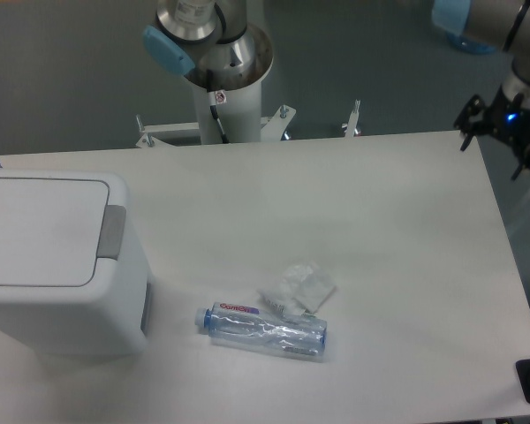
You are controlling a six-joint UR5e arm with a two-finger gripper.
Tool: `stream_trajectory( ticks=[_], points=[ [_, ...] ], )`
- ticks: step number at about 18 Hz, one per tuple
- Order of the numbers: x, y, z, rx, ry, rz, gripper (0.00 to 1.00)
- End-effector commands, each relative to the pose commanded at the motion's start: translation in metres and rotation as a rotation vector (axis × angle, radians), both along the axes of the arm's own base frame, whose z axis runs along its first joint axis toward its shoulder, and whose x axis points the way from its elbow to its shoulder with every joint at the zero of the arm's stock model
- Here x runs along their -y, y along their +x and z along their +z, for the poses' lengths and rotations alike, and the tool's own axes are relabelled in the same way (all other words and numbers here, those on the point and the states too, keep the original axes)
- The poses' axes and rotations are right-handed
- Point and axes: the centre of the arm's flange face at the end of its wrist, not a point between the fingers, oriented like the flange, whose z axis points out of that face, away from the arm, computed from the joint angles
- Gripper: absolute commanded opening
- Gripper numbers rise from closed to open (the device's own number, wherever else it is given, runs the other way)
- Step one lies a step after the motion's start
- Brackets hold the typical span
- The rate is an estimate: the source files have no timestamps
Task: Open the trash can
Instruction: 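Move the gripper from its raised pose toward the white trash can lid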
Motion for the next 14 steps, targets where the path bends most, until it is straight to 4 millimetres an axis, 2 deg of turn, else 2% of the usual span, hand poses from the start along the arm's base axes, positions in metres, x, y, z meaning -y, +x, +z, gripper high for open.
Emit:
stream_trajectory(
  ticks=[5,8,10,14],
  points=[
    [0.002,0.003,-0.003,0.008,0.002,0.003,1.00],
    [0.018,0.005,-0.010,0.029,0.008,0.064,1.00],
    [0.020,0.011,-0.004,0.026,0.018,0.131,1.00],
    [0.012,0.021,0.007,0.023,0.040,0.179,1.00]
  ],
)
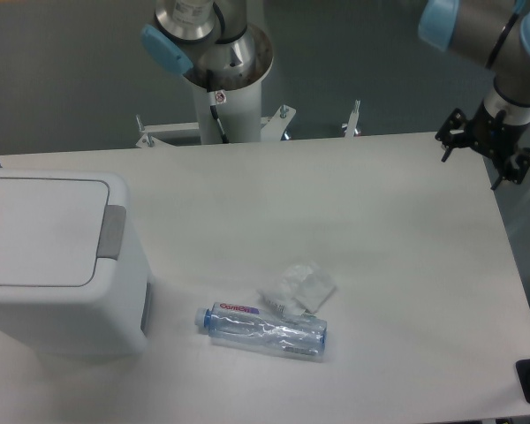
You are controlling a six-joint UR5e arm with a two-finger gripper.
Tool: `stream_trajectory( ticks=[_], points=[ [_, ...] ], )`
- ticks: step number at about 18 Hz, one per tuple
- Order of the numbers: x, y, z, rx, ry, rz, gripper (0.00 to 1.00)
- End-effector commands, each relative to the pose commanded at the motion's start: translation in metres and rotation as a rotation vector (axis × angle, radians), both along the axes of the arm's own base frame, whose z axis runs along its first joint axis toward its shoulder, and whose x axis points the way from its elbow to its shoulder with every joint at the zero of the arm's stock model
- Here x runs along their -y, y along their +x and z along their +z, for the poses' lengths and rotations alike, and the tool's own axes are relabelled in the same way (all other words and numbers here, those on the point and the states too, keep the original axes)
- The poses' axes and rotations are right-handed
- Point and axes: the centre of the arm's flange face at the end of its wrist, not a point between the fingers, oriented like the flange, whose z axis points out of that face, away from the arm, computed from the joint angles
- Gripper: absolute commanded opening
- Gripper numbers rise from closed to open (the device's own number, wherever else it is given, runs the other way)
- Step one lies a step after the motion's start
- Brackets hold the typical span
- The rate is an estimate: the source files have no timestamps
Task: Open the trash can
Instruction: 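Move the gripper from its raised pose toward the white trash can lid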
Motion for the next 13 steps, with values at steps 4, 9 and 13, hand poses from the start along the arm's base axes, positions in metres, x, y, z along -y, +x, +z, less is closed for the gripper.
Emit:
stream_trajectory(
  ticks=[4,9,13],
  points=[
    [-0.023,0.034,0.018,0.020,0.106,0.144,1.00],
    [-0.084,0.077,0.027,0.062,0.156,0.261,1.00],
    [-0.132,0.114,0.040,0.116,0.220,0.361,1.00]
  ],
)
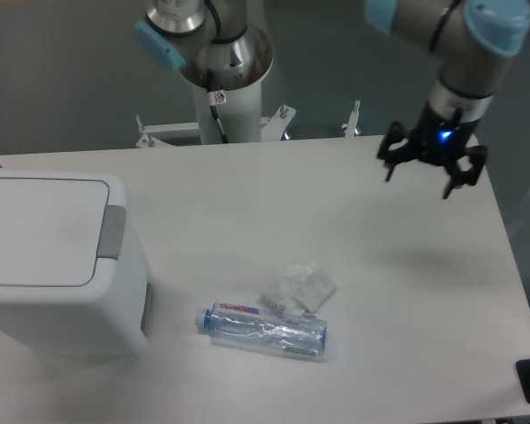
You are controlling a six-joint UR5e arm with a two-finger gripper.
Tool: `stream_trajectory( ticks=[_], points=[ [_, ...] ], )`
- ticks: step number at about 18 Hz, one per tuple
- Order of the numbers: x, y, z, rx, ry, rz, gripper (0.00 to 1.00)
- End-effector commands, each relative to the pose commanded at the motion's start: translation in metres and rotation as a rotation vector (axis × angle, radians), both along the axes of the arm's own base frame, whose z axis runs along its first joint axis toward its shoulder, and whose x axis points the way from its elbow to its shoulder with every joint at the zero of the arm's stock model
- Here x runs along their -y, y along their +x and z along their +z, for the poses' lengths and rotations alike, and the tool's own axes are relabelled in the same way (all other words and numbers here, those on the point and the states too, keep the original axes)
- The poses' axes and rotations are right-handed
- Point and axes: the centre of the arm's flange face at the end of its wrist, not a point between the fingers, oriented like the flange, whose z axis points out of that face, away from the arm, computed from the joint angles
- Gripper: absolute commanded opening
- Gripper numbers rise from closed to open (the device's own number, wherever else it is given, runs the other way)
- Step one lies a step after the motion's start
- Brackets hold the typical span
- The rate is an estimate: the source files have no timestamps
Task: Open the trash can
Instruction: 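Move the gripper from its raised pose toward the white trash can lid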
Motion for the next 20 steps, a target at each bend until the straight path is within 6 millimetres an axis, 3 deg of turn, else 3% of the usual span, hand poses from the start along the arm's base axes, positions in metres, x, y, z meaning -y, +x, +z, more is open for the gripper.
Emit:
stream_trajectory(
  ticks=[7,14,20],
  points=[
    [-0.052,0.063,0.047,0.084,0.144,0.113,1.00],
    [-0.116,0.130,0.079,0.128,0.232,0.090,1.00],
    [-0.150,0.175,0.086,0.141,0.269,0.064,1.00]
  ],
)
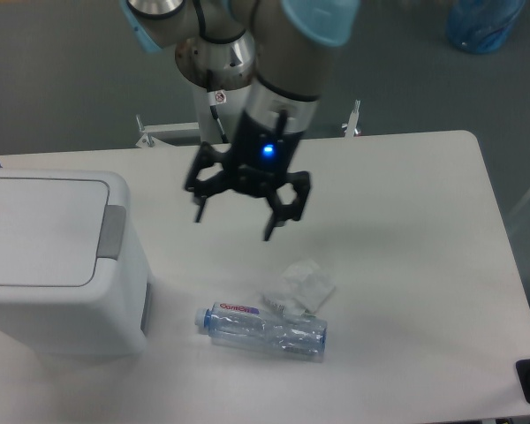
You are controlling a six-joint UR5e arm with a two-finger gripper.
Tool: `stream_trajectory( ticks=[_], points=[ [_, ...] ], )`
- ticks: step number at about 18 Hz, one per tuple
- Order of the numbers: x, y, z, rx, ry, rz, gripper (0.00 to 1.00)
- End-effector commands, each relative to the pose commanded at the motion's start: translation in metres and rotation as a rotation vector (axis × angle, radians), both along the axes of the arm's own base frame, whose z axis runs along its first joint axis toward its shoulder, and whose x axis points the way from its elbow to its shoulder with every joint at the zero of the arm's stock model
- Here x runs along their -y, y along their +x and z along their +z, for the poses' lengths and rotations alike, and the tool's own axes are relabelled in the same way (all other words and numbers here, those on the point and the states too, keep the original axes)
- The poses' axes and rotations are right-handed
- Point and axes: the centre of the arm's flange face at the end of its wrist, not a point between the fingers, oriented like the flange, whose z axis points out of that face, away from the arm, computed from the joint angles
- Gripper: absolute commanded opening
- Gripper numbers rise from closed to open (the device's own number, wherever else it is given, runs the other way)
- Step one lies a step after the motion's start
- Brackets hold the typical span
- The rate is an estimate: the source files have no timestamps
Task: Open the trash can
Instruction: 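Lower the gripper onto the lid edge of the white trash can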
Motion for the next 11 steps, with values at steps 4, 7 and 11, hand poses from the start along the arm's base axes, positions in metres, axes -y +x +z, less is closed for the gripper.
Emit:
stream_trajectory(
  ticks=[4,7,11],
  points=[
    [-0.012,0.014,-0.002,0.000,0.009,-0.012,1.00],
    [-0.022,0.029,-0.007,0.025,-0.002,-0.013,1.00],
    [-0.027,0.036,-0.015,0.039,-0.014,-0.021,1.00]
  ],
)
